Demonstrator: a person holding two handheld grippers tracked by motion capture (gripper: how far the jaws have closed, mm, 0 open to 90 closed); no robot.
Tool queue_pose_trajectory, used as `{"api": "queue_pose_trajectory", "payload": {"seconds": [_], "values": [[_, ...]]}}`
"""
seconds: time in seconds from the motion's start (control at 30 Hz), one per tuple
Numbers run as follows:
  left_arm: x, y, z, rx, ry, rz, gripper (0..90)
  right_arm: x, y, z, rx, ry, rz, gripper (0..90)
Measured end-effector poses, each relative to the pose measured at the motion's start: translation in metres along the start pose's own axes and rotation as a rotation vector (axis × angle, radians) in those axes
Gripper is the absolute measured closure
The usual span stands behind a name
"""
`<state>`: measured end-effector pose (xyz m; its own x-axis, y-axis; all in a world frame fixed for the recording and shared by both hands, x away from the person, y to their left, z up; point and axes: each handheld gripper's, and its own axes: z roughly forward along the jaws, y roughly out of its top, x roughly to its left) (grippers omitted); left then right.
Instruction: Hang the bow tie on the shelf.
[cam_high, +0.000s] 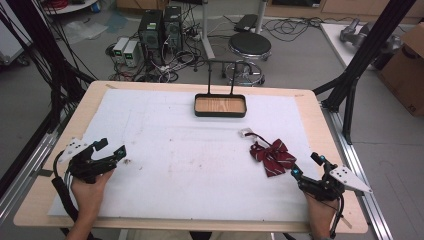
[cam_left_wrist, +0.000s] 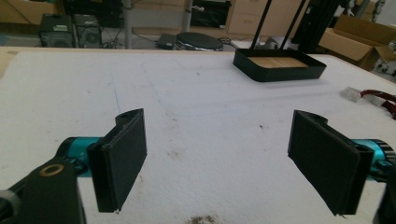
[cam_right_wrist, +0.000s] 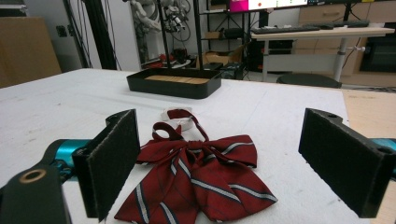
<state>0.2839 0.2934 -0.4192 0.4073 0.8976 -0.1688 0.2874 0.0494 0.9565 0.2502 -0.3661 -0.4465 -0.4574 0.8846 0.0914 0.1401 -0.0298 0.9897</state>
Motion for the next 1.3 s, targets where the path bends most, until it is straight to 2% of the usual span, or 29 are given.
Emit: {"api": "queue_pose_trajectory", "payload": {"seconds": [0.07, 0.27, 0.37, 0.53, 0.73, 0.83, 1.1, 1.3], "values": [[0.0, 0.0, 0.0, -0.016, -0.002, -0.009, 18.6, 0.0, 0.0, 0.0, 0.005, -0.001, -0.001, 11.5], [0.0, 0.0, -0.001, -0.01, -0.014, -0.013, 18.6, 0.0, 0.0, 0.0, 0.007, -0.002, 0.0, 11.5], [0.0, 0.0, -0.003, -0.013, -0.001, -0.009, 18.3, 0.0, 0.0, 0.0, 0.009, -0.004, 0.0, 11.5], [-0.001, -0.001, -0.007, -0.015, 0.031, 0.021, 17.6, 0.0, 0.0, 0.001, 0.011, -0.001, 0.001, 11.5], [-0.003, -0.001, -0.006, -0.01, 0.029, 0.037, 17.5, 0.0, 0.0, 0.001, 0.018, -0.003, -0.005, 11.6], [-0.003, -0.001, -0.006, -0.017, 0.028, 0.032, 17.5, 0.001, -0.001, 0.002, 0.023, -0.001, -0.011, 11.6], [-0.006, -0.001, -0.006, -0.024, 0.034, 0.066, 17.5, 0.0, 0.001, 0.005, 0.03, 0.022, -0.007, 11.6], [-0.005, -0.001, -0.007, -0.023, 0.035, 0.06, 17.3, -0.003, 0.007, 0.01, 0.041, 0.047, 0.002, 11.7]]}}
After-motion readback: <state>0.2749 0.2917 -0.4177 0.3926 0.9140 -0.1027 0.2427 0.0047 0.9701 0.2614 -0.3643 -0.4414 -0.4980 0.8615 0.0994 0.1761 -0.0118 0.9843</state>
